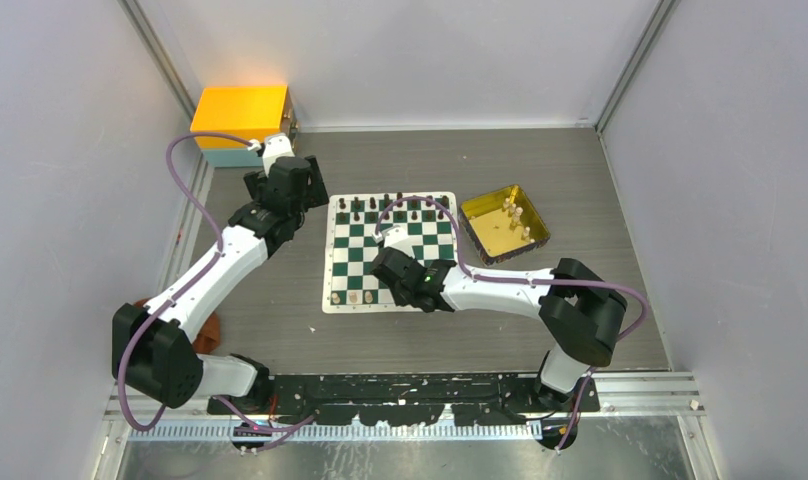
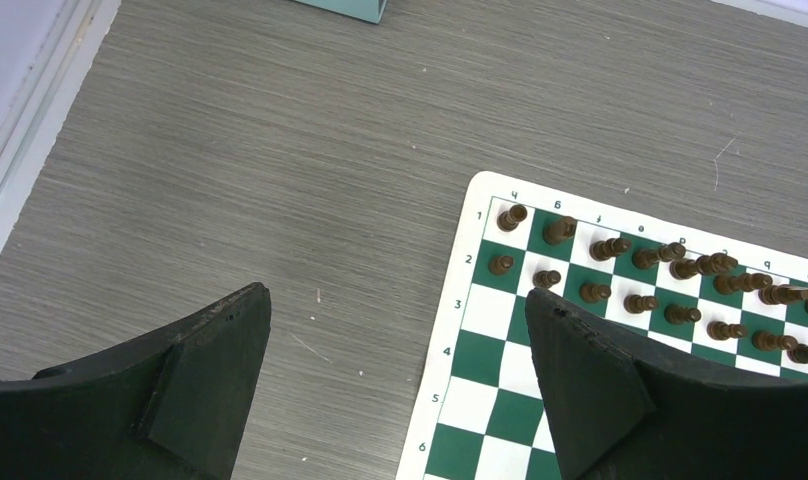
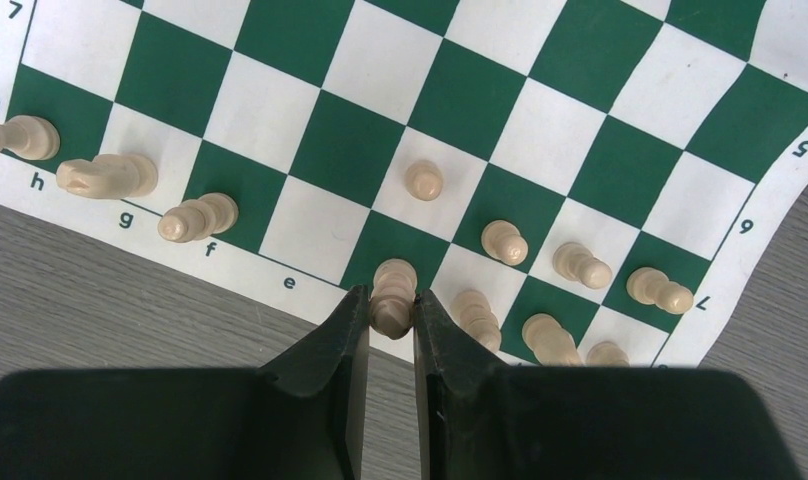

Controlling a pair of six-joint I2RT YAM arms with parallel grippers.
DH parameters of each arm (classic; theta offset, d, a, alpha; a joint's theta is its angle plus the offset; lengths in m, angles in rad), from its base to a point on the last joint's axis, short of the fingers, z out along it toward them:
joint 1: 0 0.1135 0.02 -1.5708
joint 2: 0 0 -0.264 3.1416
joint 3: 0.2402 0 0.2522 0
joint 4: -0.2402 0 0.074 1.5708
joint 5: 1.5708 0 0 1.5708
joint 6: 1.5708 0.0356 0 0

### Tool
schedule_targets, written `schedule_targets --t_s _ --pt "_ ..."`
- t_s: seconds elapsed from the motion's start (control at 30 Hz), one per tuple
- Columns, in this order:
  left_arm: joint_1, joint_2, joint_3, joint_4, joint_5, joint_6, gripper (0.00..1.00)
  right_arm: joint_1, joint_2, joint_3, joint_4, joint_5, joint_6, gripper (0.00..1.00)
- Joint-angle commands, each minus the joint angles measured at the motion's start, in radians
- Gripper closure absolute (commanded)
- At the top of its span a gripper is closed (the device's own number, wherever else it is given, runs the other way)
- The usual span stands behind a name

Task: Set up the chess pieces on the board
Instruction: Place the chess piece on the chessboard, then pick up the chess piece from the storage box.

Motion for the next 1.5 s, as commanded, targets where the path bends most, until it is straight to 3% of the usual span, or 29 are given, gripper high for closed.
schedule_targets --t_s 0.0,0.23,0.8,1.0,1.17,1.47 --pt "0.004 -0.004 0.014 0.019 -0.005 0.001 0.02 -0.004 0.005 0.006 0.028 -0.004 0.004 0.79" --pt "0.005 -0.005 0.011 0.020 -0.003 -0.004 0.02 -0.003 -0.002 0.012 0.022 -0.005 -0.003 0.65" --pt "0.005 0.000 0.019 0.024 -0.003 -0.003 0.02 -0.004 -0.088 0.119 -0.064 0.029 -0.056 0.61" --pt "0.005 0.003 0.024 0.024 -0.003 -0.006 0.02 -0.017 -0.149 0.225 -0.146 0.127 -0.082 0.60" --pt "0.005 0.004 0.027 0.023 0.000 -0.007 0.02 -0.121 -0.171 0.291 -0.215 0.164 -0.068 0.60" --pt "0.005 -0.004 0.024 0.021 0.009 -0.013 0.02 -0.428 -0.137 0.323 -0.262 0.233 -0.005 0.60"
